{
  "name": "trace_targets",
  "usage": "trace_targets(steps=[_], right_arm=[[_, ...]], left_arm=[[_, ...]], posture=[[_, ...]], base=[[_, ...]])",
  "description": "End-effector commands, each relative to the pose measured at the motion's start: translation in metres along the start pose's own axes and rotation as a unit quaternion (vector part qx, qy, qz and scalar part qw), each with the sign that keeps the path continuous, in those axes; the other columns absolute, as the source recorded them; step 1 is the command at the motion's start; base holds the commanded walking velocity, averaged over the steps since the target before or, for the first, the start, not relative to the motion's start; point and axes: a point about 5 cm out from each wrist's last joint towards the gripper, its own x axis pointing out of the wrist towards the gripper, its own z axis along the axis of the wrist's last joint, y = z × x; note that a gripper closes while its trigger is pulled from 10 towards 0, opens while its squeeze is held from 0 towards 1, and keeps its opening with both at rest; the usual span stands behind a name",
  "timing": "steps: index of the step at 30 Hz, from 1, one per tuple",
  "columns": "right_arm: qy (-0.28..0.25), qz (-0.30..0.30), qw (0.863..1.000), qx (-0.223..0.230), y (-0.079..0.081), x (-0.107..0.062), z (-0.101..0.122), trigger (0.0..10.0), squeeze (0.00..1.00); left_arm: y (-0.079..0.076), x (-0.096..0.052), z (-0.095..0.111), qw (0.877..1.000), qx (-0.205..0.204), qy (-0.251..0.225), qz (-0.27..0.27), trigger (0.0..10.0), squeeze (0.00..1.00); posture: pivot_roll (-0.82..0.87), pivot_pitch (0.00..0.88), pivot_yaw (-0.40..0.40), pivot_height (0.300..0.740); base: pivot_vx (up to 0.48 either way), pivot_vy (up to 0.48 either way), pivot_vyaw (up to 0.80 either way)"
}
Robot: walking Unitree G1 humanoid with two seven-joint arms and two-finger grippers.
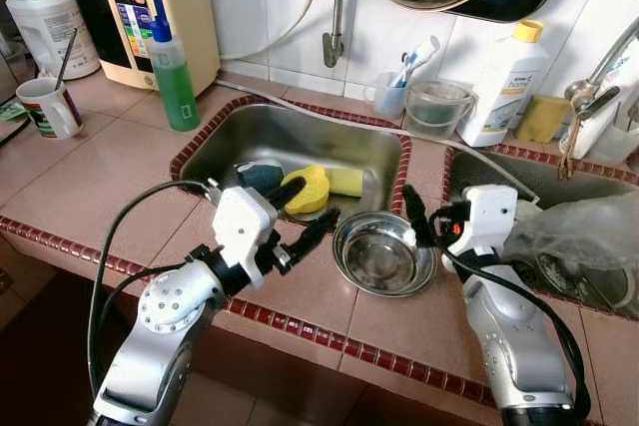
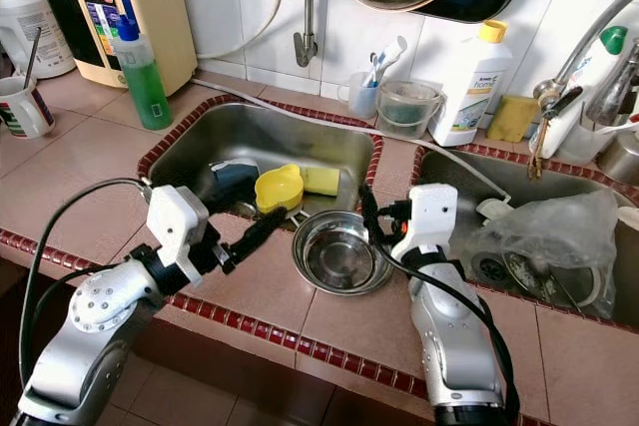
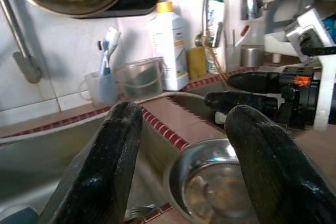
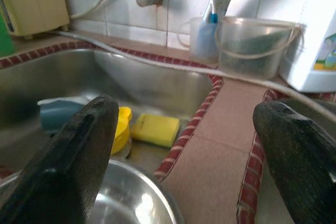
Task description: Kitchen organization
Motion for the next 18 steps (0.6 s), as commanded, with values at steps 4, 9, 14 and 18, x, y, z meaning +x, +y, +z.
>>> trace_targets(steps=[4, 9, 14, 18], right_arm=[[0.025, 0.014, 1.0, 0.006, 0.0, -0.013, -0.006, 10.0, 0.0], [0.052, 0.018, 0.998, 0.01, -0.001, -0.023, -0.015, 10.0, 0.0], [0.063, 0.012, 0.998, 0.015, -0.005, -0.026, -0.019, 10.0, 0.0], [0.068, 0.007, 0.997, 0.023, -0.007, -0.026, -0.02, 10.0, 0.0]], left_arm=[[-0.008, -0.001, 0.006, 1.0, 0.001, -0.003, -0.025, 10.0, 0.0], [-0.015, -0.002, 0.007, 0.999, 0.002, 0.001, -0.049, 10.0, 0.0], [-0.022, -0.004, 0.003, 0.998, 0.0, 0.009, -0.065, 10.0, 0.0], [-0.026, -0.004, 0.003, 0.997, -0.006, 0.01, -0.073, 10.0, 0.0]], posture=[[0.07, 0.0, -0.04, 0.74], [0.07, 0.003, -0.04, 0.74], [0.07, 0.001, -0.04, 0.74], [0.07, 0.0, -0.041, 0.74]], base=[[0.0, 0.0, 0.0], [0.0, 0.0, 0.0], [0.0, 0.0, 0.0], [0.0, 0.0, 0.0]])
